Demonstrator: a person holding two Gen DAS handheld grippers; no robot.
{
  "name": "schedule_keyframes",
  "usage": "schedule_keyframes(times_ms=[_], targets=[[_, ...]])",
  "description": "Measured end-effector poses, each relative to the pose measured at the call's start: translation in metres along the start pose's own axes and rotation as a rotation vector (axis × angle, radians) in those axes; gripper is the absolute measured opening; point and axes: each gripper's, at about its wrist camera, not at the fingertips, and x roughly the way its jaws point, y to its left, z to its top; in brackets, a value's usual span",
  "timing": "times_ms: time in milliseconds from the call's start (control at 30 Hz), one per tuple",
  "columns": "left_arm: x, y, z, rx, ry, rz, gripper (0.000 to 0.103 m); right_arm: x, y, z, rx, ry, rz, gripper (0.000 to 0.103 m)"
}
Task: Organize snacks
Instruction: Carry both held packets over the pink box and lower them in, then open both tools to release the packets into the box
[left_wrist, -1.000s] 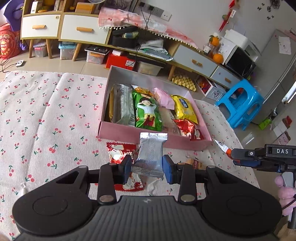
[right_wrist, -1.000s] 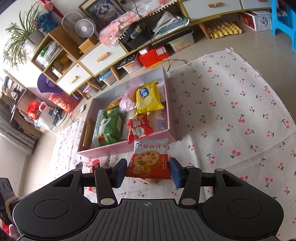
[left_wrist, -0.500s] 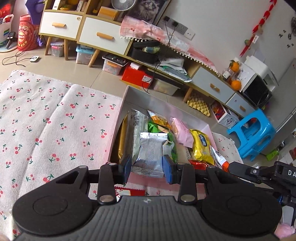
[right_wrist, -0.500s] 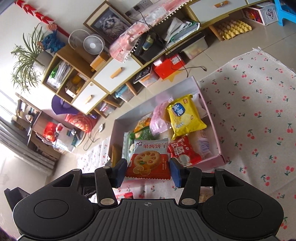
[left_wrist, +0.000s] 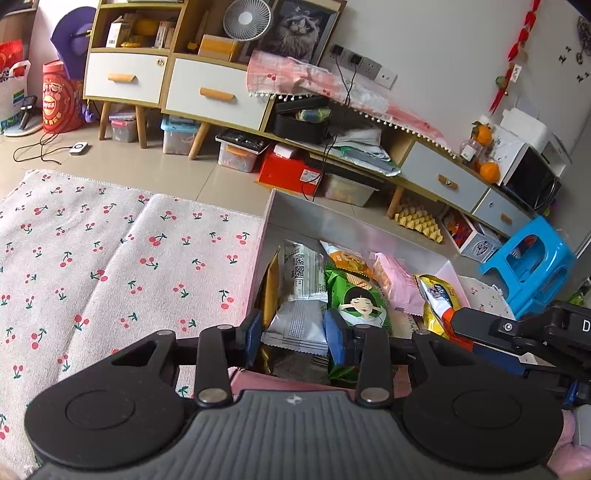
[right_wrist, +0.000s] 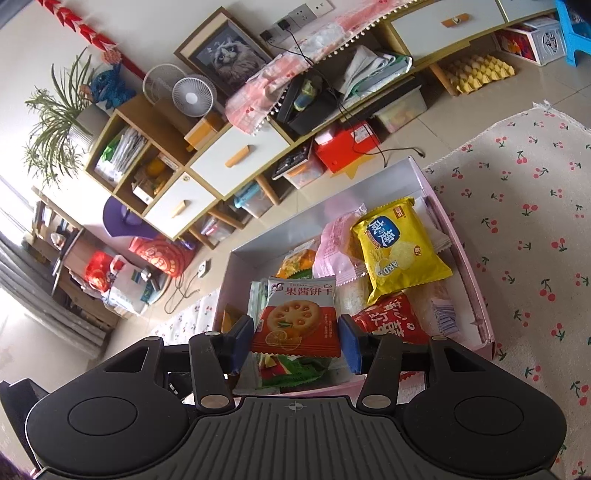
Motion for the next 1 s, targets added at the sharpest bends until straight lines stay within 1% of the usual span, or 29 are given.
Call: schedule_keyframes(times_ms=[67,167,200,233,267,333,533,567,600,633,667,767,867,933,1000], targets=[[0.000,-0.001,0.000,0.007,-0.003,0.001,0.035,0.002,0.002,-0.002,-0.022,0.000,-0.011,0.049],[-0.002,-0.002,-0.001,0.012,-0.010,0.001,0.037,0.002,0.004,-0.003,-0.039,-0.004,-0.013,0.053],[-0.003,-0.003,-0.001,0.015,-0.009,-0.005,0.042,0.002,0.005,-0.002,-0.040,0.002,-0.011,0.061],[-0.003,-0.004,-0.001,0.019,-0.010,-0.009,0.047,0.001,0.005,-0.002,-0.044,0.002,-0.011,0.064],[-0.004,-0.006,-0.001,0.025,-0.011,-0.011,0.049,0.001,0.006,-0.002,-0.049,-0.002,-0.014,0.068],[-0.005,-0.010,-0.001,0.042,-0.012,-0.010,0.057,0.000,0.006,-0.003,-0.057,0.001,-0.023,0.069],[-0.009,-0.020,-0.006,0.128,-0.002,0.004,0.073,-0.002,0.005,-0.002,-0.070,0.011,-0.039,0.069],[-0.010,-0.022,-0.006,0.144,0.003,0.017,0.076,-0.003,0.005,-0.002,-0.069,0.014,-0.036,0.070],[-0.011,-0.024,-0.006,0.158,0.009,0.032,0.082,-0.004,0.006,-0.003,-0.071,0.016,-0.032,0.075],[-0.012,-0.024,-0.006,0.167,0.014,0.041,0.084,-0.006,0.007,-0.003,-0.075,0.017,-0.028,0.076],[-0.014,-0.024,-0.006,0.172,0.017,0.043,0.085,-0.008,0.008,-0.003,-0.082,0.015,-0.028,0.077],[-0.019,-0.023,-0.007,0.173,0.028,0.048,0.093,-0.016,0.011,-0.004,-0.111,0.008,-0.028,0.078],[-0.023,-0.022,-0.009,0.183,0.039,0.057,0.097,-0.024,0.011,-0.005,-0.127,0.004,-0.037,0.084],[-0.026,-0.022,-0.011,0.193,0.047,0.061,0.102,-0.028,0.010,-0.006,-0.133,0.005,-0.042,0.085],[-0.028,-0.022,-0.014,0.209,0.057,0.059,0.102,-0.031,0.009,-0.008,-0.144,0.015,-0.052,0.085]])
